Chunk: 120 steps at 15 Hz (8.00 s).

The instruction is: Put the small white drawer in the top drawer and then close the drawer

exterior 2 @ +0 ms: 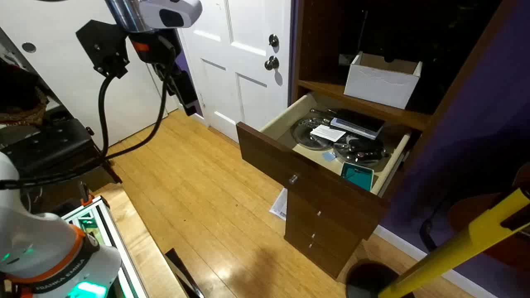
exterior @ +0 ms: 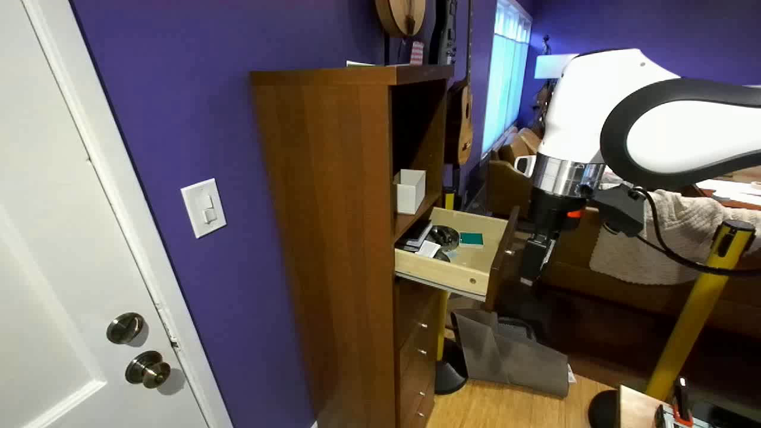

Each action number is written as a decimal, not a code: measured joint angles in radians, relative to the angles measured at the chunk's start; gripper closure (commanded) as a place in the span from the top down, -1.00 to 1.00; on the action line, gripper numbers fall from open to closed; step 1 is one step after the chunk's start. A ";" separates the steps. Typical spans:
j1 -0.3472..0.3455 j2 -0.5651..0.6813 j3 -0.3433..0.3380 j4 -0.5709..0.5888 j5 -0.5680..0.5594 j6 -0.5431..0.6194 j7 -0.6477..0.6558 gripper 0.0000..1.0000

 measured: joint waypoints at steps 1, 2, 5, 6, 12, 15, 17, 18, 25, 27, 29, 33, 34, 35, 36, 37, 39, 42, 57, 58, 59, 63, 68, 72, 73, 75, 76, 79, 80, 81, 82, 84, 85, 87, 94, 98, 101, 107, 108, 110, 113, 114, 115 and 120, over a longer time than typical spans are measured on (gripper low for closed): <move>0.000 0.000 0.000 0.000 0.000 0.000 0.000 1.00; 0.000 0.000 0.000 0.000 0.000 0.000 0.000 1.00; 0.000 0.000 0.000 0.000 0.000 0.000 0.000 1.00; 0.000 0.000 0.000 0.000 0.000 0.000 0.000 1.00; 0.000 0.000 0.000 0.000 0.000 0.000 0.000 1.00; 0.000 0.000 0.000 0.000 0.000 0.000 0.000 1.00; 0.000 0.000 0.000 0.000 0.000 0.000 0.000 1.00; 0.000 0.000 0.000 0.000 0.000 0.000 0.000 1.00; -0.062 0.053 -0.060 0.108 0.017 0.079 0.027 1.00; -0.082 0.094 -0.084 0.167 0.038 0.101 0.047 1.00; -0.098 0.144 -0.103 0.224 0.068 0.132 0.079 1.00; -0.124 0.252 -0.135 0.327 0.132 0.219 0.139 1.00; -0.128 0.280 -0.144 0.353 0.152 0.240 0.152 1.00; -0.133 0.309 -0.151 0.380 0.171 0.256 0.166 1.00; -0.138 0.341 -0.157 0.409 0.186 0.271 0.188 1.00; -0.143 0.373 -0.161 0.436 0.199 0.287 0.211 1.00; -0.152 0.442 -0.163 0.490 0.217 0.318 0.270 1.00; -0.157 0.506 -0.161 0.531 0.224 0.344 0.309 1.00; -0.166 0.568 -0.160 0.558 0.224 0.428 0.358 1.00; -0.168 0.588 -0.160 0.563 0.230 0.455 0.365 1.00; -0.169 0.610 -0.161 0.570 0.240 0.479 0.370 1.00; -0.179 0.684 -0.164 0.600 0.274 0.519 0.384 1.00; -0.195 0.741 -0.165 0.633 0.290 0.523 0.426 1.00; -0.193 0.772 -0.165 0.658 0.275 0.522 0.540 1.00; -0.192 0.779 -0.164 0.664 0.270 0.522 0.569 1.00; -0.187 0.792 -0.163 0.680 0.263 0.521 0.624 1.00; -0.185 0.798 -0.162 0.687 0.263 0.520 0.646 1.00; -0.182 0.819 -0.157 0.712 0.265 0.518 0.701 1.00; -0.181 0.825 -0.155 0.719 0.266 0.516 0.711 1.00; -0.180 0.831 -0.152 0.726 0.266 0.513 0.722 1.00; -0.179 0.837 -0.151 0.732 0.266 0.512 0.732 1.00; -0.178 0.848 -0.149 0.737 0.266 0.511 0.745 1.00; -0.177 0.853 -0.149 0.738 0.265 0.511 0.750 1.00; -0.177 0.859 -0.149 0.746 0.265 0.510 0.755 1.00; -0.177 0.864 -0.145 0.759 0.288 0.507 0.760 1.00; -0.177 0.866 -0.140 0.760 0.298 0.507 0.760 1.00; -0.177 0.879 -0.138 0.760 0.298 0.507 0.760 1.00; -0.177 0.895 -0.141 0.761 0.278 0.507 0.770 0.32; -0.177 0.894 -0.143 0.764 0.272 0.507 0.779 0.16; -0.177 0.894 -0.145 0.775 0.260 0.507 0.791 -0.16; -0.177 0.892 -0.147 0.787 0.249 0.506 0.800 -0.61; -0.177 0.891 -0.147 0.788 0.247 0.506 0.800 -0.79; -0.177 0.890 -0.147 0.789 0.246 0.506 0.800 -0.90; -0.177 0.888 -0.147 0.791 0.235 0.506 0.800 -0.98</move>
